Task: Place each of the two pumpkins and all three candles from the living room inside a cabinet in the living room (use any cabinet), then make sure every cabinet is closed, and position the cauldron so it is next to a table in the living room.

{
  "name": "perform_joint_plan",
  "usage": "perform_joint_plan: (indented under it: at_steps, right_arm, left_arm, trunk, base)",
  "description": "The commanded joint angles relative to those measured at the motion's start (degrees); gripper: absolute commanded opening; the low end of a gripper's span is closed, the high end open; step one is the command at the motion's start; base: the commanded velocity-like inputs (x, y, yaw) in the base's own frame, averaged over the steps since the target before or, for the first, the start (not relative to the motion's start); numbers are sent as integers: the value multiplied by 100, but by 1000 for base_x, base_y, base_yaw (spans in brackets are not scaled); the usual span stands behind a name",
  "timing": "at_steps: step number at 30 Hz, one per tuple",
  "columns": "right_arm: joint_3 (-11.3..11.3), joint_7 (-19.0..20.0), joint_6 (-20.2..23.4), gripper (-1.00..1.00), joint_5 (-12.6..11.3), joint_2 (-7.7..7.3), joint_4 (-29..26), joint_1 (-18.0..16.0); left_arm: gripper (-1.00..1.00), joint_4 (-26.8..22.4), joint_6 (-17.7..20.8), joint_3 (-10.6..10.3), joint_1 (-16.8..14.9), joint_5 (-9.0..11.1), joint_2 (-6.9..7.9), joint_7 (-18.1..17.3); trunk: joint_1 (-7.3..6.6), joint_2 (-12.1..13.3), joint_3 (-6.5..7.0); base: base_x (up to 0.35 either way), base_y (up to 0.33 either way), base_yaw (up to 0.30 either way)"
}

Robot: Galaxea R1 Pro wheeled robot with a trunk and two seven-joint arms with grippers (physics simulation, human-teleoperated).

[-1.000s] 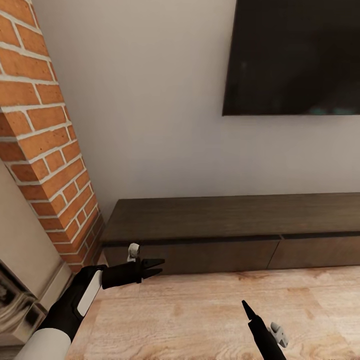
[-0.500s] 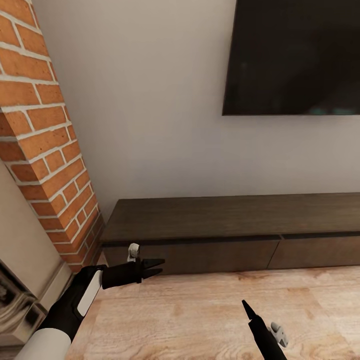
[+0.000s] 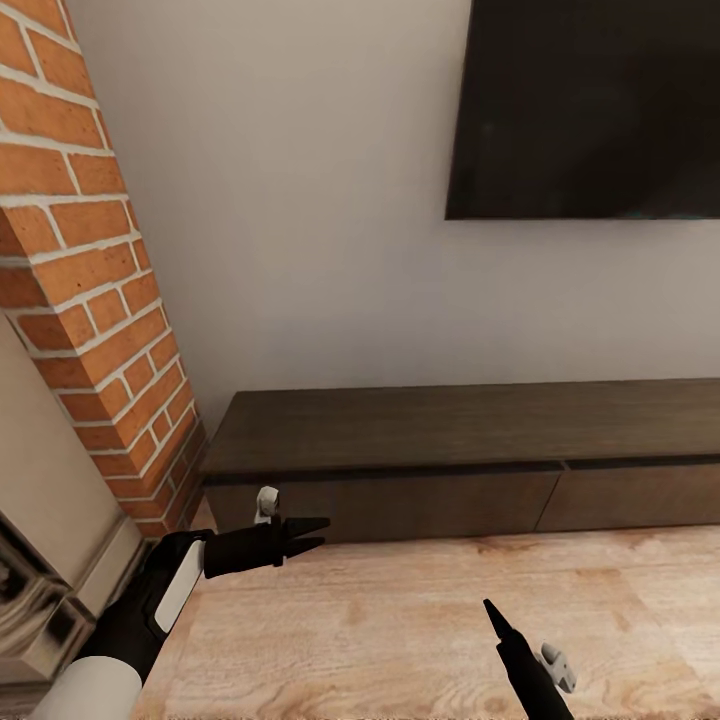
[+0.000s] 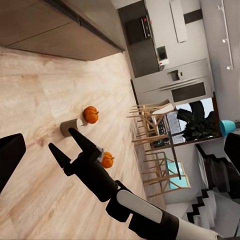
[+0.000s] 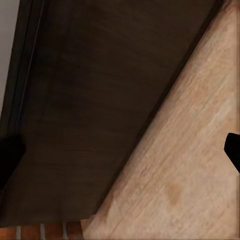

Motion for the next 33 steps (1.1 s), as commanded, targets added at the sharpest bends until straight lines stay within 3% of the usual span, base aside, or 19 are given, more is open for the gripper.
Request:
perform_joint_plan:
  at_steps: [1,6,7,8,11,13,17,19,22,30,33]
  right_arm:
    - [8,27,-5,100,-40,-3,5,-3]
    - [21,69,-1,100,-33,-6,-54,-3]
    - [21,75,-7,100,-30,-2,-160,-3]
    - [15,38,27,100,-33,-7,-703,-3]
    - [16,1,176,100,-31,-22,-987,-5]
    - [16,-95,484,100,-23,-35,-1165,-44]
    - [9,-523,1508,100,-9,-258,-1707,-119]
    - [8,-605,1687,100,-18,-312,-1790,-127]
    - [4,-643,1756,100,-31,-354,-1844,-132]
    - [7,-692,1445,100,-19,-367,-1837,-135]
    - [7,-698,1404,100,-22,-366,-1804,-135]
  left_arm:
    - [100,0,27,-5,-3,15,3,-8]
    - [100,3,27,-7,-3,15,-2,-8]
    - [100,5,26,-9,-3,15,-9,-6]
    - [100,17,24,-157,-3,12,-26,-7]
    - [100,14,23,-254,-3,15,-31,-8]
    - [100,30,20,-276,-3,15,-37,-8]
    - [100,42,19,-287,-3,15,-32,-8]
    - [100,43,19,-288,-3,15,-30,-8]
    - [100,44,19,-289,-3,15,-36,-8]
    - [100,47,18,-289,-3,23,-37,-8]
    - [100,57,18,-289,-3,23,-47,-8]
  trunk:
    - [21,-44,-23]
    - [65,-124,-59]
    - [65,-124,-59]
    - [65,-124,-59]
    - [65,-124,-59]
    - [65,-124,-59]
    - [65,-124,-59]
    - [65,-124,-59]
    - [65,-124,-59]
    - [65,-124,-59]
    - [131,-244,-113]
  base:
    - [0,0,0]
    - [0,0,0]
    - [0,0,0]
    - [0,0,0]
    - [0,0,0]
    - [0,0,0]
    - [0,0,0]
    - [0,0,0]
    - [0,0,0]
    - [0,0,0]
    - [0,0,0]
